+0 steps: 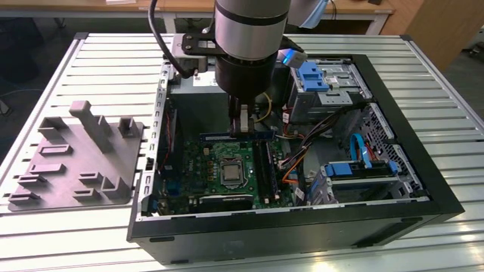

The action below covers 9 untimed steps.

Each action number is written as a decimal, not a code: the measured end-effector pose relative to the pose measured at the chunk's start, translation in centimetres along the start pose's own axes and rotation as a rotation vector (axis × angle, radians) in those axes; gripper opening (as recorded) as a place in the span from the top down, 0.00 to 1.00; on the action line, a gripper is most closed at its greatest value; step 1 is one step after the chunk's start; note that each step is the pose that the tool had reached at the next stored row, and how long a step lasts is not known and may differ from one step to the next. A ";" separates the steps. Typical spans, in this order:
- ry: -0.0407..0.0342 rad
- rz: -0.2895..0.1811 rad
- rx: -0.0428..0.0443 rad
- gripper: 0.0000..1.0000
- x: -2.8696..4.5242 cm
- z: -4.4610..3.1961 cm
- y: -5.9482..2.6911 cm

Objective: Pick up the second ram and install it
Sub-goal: 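Insert the second ram into the second slot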

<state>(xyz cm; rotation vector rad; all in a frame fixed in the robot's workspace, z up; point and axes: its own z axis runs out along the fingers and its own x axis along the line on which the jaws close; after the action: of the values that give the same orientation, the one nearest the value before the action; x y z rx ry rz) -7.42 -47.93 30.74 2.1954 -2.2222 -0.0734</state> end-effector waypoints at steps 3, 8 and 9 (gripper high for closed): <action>-0.0011 0.026 0.0005 0.89 0.00 0.01 0.00; -0.0048 0.108 0.0022 0.89 0.00 0.05 -0.01; -0.0056 0.124 0.0026 0.89 0.00 0.06 0.00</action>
<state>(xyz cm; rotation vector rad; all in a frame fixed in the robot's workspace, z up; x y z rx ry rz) -7.41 -47.93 30.68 2.0555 -2.3560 -0.0749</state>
